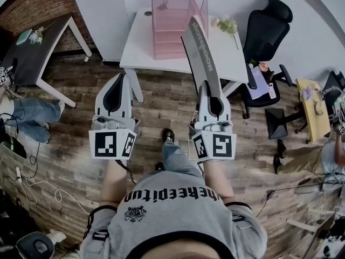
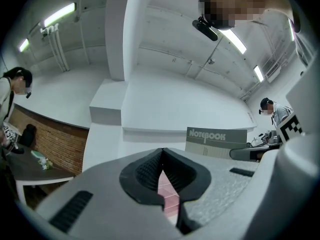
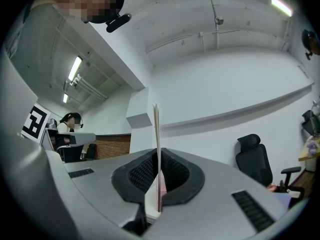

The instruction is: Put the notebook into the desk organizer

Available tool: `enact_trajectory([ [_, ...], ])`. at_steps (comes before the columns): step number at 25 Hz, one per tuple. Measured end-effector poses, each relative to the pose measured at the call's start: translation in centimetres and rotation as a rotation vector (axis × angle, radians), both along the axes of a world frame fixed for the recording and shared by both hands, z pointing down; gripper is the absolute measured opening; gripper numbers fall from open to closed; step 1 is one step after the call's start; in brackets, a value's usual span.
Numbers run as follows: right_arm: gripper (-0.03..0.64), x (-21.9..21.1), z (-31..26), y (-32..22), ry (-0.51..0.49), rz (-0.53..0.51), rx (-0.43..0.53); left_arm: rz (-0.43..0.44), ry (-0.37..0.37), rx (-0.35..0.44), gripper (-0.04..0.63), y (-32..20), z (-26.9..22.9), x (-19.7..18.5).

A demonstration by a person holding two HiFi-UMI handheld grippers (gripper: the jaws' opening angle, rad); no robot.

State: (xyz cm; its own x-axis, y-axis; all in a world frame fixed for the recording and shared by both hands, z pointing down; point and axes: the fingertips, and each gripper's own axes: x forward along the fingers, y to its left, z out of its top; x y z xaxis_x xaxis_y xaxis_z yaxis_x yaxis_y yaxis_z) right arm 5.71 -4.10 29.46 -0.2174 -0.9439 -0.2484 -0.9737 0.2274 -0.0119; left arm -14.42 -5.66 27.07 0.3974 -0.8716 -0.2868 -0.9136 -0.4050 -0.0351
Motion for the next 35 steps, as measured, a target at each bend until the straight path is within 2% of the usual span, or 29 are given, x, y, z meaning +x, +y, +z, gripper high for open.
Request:
enact_trajectory([
  [10,0.009,-0.4,-0.9,-9.4,0.011,-0.037,0.014,-0.044,0.003,0.019,0.005,-8.3,-0.9,-0.8],
  [16,0.009,-0.4,-1.3,-14.6,0.06,-0.054,0.012,-0.071,0.011,0.022,0.005,-12.5,-1.2,-0.9],
  [20,0.009,-0.1,-0.7,-17.6,0.131,-0.046,-0.008,-0.091,0.01,0.013,0.005,-14.6,-1.1,-1.1],
  [25,0.009,0.4,0.8,-21.3,0.316,0.011,-0.032,-0.107,0.004,-0.001,0.005,-17.0,-0.7,-1.2],
  [35,0.009,1.8,5.9,-27.2,0.861,0.193,-0.092,-0.13,-0.005,-0.043,0.005,-19.7,0.7,-1.6],
])
